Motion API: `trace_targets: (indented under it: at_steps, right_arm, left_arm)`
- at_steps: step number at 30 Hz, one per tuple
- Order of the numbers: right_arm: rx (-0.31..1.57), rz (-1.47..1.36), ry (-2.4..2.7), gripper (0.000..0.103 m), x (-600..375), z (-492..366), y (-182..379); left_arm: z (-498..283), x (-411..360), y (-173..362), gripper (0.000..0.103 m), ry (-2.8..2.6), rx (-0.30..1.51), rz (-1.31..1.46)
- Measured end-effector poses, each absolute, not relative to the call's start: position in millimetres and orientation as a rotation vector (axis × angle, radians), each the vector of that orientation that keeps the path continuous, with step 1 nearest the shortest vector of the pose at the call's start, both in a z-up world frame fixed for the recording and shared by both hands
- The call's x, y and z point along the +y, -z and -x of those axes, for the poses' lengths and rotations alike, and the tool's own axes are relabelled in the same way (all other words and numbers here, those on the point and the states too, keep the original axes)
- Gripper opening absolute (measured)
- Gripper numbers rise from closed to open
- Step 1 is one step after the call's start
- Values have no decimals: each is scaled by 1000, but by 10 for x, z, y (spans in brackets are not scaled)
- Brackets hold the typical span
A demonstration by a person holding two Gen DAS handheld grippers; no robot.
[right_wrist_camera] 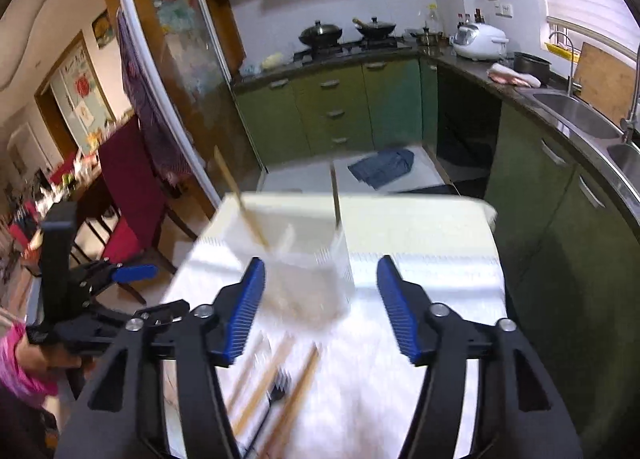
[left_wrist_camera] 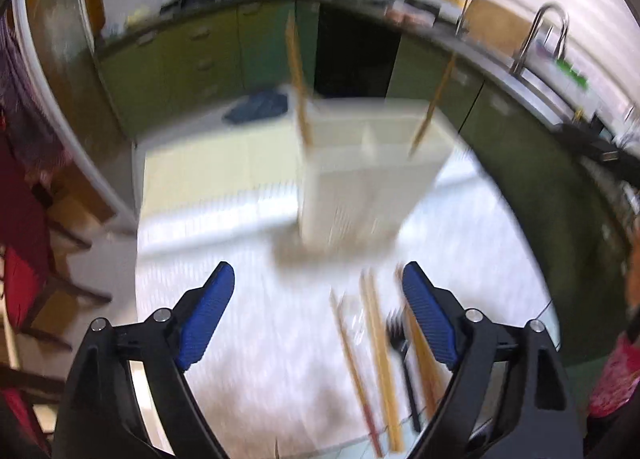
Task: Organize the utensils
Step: 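Open the left gripper over the caddy while the right gripper releases its chopstick inside, then close the left gripper on a chopstick while the right gripper grasps another chopstick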
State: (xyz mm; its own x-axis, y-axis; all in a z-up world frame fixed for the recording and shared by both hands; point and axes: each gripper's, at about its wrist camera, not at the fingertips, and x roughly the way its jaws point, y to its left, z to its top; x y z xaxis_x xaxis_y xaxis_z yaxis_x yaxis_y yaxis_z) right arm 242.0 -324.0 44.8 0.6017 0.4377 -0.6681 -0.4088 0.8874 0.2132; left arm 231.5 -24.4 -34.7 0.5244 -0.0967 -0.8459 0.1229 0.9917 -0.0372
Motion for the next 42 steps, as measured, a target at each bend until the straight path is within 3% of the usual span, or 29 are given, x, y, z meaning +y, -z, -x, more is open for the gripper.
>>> trace_targets:
  at_steps: [3, 6, 9, 16, 29, 31, 34, 42]
  right_arm:
    - [824, -14, -468, 64, -3366, -2182, -182]
    - [869, -10, -444, 64, -3493, -2027, 113]
    - [902, -12, -434, 64, -3573, -1927, 346]
    - [969, -19, -457, 64, -3596, -1861, 679]
    - [1012, 39, -479, 65, -3267, -2006, 779]
    - [1029, 65, -468, 65, -3177, -2054, 841]
    - [1084, 95, -460, 65, -3006, -2159, 1048]
    - [1262, 72, -489, 50, -2706, -2407, 1563]
  left_arm:
    - [-2230, -224, 837, 82, 100, 1129, -46]
    - [-2203, -258, 1220, 65, 72, 1222, -72]
    - [-2202, -299, 1477, 58, 62, 1287, -56]
    - [-2221, -390, 1572, 58, 54, 1302, -58]
    - [-2429, -567, 1660, 57, 59, 1341, -40]
    - [-2434, -586, 1659, 53, 57, 1335, -52]
    - [-2454, -621, 1663, 37, 66, 1331, -66]
    - [-2367, -438, 1643, 33, 94, 1325, -92]
